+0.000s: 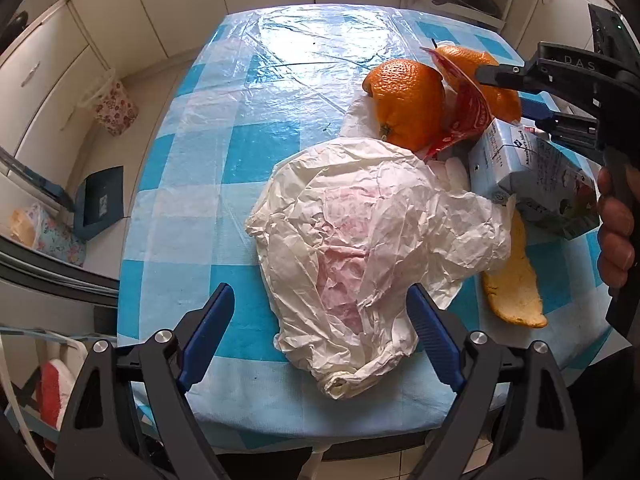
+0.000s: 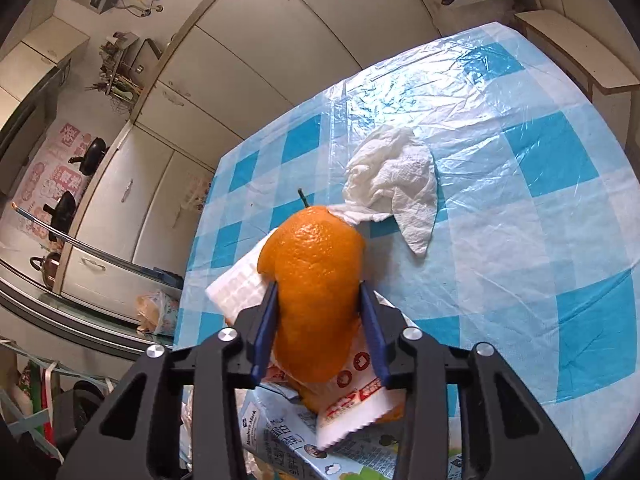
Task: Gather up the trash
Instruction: 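Grasp the orange peel with the right tool while the left tool grasps the white bag, then lift the orange peel and white bag and carry both over the yellow bucket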
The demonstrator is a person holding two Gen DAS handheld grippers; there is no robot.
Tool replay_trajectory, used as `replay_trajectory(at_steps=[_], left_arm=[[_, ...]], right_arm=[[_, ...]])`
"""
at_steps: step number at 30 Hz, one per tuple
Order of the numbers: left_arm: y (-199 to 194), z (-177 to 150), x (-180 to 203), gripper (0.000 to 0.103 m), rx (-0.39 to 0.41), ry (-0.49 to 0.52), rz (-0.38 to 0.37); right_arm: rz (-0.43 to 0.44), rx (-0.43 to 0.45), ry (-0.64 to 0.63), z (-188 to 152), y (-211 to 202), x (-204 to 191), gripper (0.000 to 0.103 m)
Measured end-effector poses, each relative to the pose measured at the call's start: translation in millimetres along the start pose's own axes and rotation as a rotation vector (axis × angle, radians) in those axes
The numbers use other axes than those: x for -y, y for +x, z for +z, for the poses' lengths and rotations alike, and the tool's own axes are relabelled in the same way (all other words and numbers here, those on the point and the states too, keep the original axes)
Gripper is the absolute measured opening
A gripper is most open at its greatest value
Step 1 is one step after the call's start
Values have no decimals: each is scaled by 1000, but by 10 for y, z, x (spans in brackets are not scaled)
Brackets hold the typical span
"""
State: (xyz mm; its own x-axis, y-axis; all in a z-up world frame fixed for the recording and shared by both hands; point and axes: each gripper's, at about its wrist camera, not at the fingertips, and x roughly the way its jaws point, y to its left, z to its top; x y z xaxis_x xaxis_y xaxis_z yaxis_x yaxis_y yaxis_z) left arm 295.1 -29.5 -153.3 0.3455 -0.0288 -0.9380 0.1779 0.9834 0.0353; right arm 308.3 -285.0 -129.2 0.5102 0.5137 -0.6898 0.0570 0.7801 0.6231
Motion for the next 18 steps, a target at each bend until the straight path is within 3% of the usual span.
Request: replay_trajectory(at_steps=[2,4,7,18], left_arm=[[2,16,-21,75,1,-5,-8],[-5,18,-45,57,0,-13,-17],[-54,34,-120,40,8,-27,-37],[-355,78,-415,23,86,-94,-108]], right_arm=[[23,7,-3,11,-50,-18,35],[44,22,-12,28,-105,-62,34],[67,60,-20,50,-239,-93,33],[174,181,-29,91,-516,-171,33]])
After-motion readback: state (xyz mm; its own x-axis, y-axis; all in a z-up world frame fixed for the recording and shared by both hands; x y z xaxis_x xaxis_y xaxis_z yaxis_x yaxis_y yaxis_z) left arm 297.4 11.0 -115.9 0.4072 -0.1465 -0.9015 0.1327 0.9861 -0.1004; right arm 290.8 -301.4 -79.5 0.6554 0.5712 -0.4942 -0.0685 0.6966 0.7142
